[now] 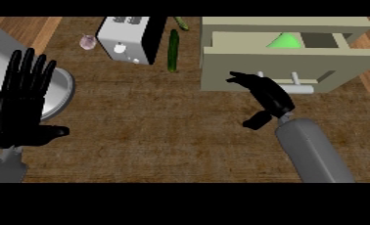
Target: Pick up the cup, place it into the drawer and close the drawer
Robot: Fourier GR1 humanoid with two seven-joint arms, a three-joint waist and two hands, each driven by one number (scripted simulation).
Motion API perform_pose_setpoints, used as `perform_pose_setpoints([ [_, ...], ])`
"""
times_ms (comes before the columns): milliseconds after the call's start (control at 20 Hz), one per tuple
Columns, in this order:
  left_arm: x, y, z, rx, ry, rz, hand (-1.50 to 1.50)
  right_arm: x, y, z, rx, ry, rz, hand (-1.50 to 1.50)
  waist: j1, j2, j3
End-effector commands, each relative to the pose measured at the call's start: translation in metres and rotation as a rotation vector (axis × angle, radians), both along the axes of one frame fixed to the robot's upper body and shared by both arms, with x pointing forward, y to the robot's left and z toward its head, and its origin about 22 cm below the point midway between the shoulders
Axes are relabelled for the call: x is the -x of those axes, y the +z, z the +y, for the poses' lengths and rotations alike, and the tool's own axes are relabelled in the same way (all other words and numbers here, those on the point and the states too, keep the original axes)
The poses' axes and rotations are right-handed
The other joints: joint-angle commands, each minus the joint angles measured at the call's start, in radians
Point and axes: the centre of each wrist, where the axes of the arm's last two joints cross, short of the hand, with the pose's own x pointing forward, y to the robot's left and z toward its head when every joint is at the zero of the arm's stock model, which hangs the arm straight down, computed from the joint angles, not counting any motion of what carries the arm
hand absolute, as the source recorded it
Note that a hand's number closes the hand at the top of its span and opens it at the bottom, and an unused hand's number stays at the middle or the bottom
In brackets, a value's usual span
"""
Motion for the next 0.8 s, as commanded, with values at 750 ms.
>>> perform_pose_setpoints([
  [750,-0.007,-0.014,0.016,0.023,-0.024,-0.013,-1.50,-0.086,0.029,-0.051,-0.044,-0.033,0.079,-1.50,0.046,0.028,0.002],
])
